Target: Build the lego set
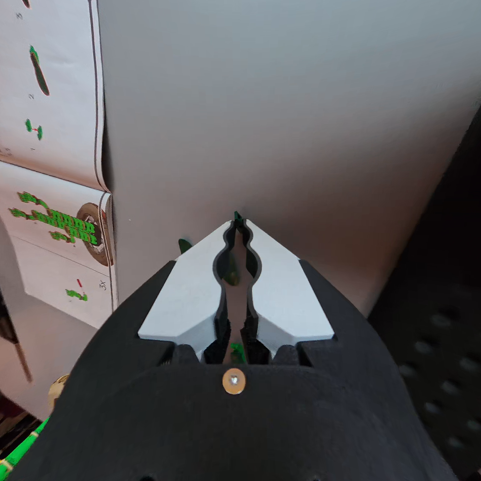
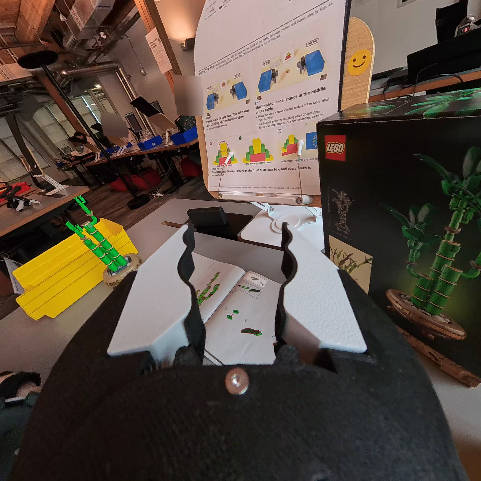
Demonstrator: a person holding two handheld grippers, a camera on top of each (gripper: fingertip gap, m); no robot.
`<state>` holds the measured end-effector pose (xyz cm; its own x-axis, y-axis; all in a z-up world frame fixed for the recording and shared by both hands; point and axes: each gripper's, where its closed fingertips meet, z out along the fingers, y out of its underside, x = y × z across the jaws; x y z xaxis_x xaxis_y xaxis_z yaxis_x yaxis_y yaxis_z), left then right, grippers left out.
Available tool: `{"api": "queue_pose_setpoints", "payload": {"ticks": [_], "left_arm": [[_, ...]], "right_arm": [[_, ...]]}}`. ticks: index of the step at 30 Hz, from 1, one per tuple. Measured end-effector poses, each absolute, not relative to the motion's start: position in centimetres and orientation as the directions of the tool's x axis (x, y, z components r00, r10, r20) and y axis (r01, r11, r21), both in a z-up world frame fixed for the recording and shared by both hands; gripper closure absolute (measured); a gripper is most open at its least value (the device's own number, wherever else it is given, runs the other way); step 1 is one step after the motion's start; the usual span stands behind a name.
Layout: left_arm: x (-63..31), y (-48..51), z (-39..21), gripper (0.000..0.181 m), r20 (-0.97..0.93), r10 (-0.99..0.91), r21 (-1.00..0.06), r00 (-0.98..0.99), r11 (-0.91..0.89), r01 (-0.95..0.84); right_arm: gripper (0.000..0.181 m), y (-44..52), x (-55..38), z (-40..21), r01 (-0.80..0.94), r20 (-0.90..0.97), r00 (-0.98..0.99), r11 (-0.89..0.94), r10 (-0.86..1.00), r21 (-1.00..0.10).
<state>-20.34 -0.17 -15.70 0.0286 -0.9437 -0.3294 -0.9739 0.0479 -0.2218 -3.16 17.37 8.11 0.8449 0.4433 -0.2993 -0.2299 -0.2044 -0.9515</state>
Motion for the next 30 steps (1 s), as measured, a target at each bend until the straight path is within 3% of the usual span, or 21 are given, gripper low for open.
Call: {"api": "queue_pose_setpoints", "payload": {"ticks": [11,17,21,26,30], "left_arm": [[-20.5,0.7,-16.0,0.179,-0.57,-0.815,-0.028,-0.107,0.15,-0.988],[-20.2,0.5,-16.0,0.178,-0.582,-0.799,0.034,-0.153,0.165,-0.986],[-20.1,0.0,-16.0,0.178,-0.541,-0.829,0.029,-0.144,0.152,-0.988],[-19.5,-0.8,-16.1,0.178,-0.432,-0.899,-0.055,-0.076,0.11,-0.992],[-19.5,-1.1,-15.9,0.167,-0.33,-0.944,-0.107,-0.002,0.039,-0.993]], "right_arm": [[0.115,16.9,-2.0,8.5,-0.304,-0.355,0.818,-0.183,0.454,-0.935],[0.116,16.8,-1.7,8.6,-0.316,-0.363,0.811,-0.179,0.458,-0.932],[0.116,16.8,-1.6,8.6,-0.324,-0.369,0.806,-0.178,0.463,-0.929],[0.118,16.8,-1.2,8.4,-0.343,-0.386,0.8,-0.177,0.46,-0.922],[0.118,16.8,-1.0,8.4,-0.351,-0.392,0.795,-0.176,0.463,-0.92]]}}
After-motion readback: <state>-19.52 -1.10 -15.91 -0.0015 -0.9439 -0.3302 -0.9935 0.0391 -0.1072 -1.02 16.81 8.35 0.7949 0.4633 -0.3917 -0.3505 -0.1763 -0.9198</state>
